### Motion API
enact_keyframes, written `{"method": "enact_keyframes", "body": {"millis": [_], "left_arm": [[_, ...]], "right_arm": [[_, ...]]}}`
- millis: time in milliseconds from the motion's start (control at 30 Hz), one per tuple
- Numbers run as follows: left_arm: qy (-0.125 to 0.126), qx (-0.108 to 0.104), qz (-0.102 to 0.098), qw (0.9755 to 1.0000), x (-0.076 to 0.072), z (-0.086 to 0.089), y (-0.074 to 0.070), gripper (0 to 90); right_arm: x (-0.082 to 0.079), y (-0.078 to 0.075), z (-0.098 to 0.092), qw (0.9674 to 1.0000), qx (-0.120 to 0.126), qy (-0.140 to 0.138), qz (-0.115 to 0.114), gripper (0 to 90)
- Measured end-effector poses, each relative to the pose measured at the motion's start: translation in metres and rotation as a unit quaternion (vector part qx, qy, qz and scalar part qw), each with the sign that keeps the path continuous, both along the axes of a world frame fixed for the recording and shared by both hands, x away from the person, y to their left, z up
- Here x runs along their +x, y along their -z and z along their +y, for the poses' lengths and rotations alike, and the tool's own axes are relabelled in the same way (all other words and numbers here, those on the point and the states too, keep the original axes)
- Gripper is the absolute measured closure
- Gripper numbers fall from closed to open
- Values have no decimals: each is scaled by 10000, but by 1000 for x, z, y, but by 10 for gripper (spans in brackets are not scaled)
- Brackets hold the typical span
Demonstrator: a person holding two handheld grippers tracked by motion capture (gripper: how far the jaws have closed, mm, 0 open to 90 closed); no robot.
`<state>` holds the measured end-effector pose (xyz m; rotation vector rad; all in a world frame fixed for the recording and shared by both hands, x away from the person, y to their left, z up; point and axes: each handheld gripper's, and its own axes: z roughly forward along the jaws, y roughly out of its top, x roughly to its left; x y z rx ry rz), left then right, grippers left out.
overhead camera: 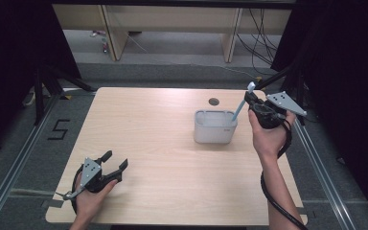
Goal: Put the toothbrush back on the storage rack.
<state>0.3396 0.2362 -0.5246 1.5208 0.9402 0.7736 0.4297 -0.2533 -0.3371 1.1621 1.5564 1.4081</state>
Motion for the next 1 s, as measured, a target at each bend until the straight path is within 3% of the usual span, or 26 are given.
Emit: {"method": "enact_keyframes", "body": {"millis": [800,1000], "left_arm": [[-2,-18,0,10000,0,0,0,280],[38,-76,-90,9999,1,0,1,280]], "right_arm": [[6,15,4,9999,-60,-13,148,851],[8,17,4,9998,-38,-19,182,851]]}}
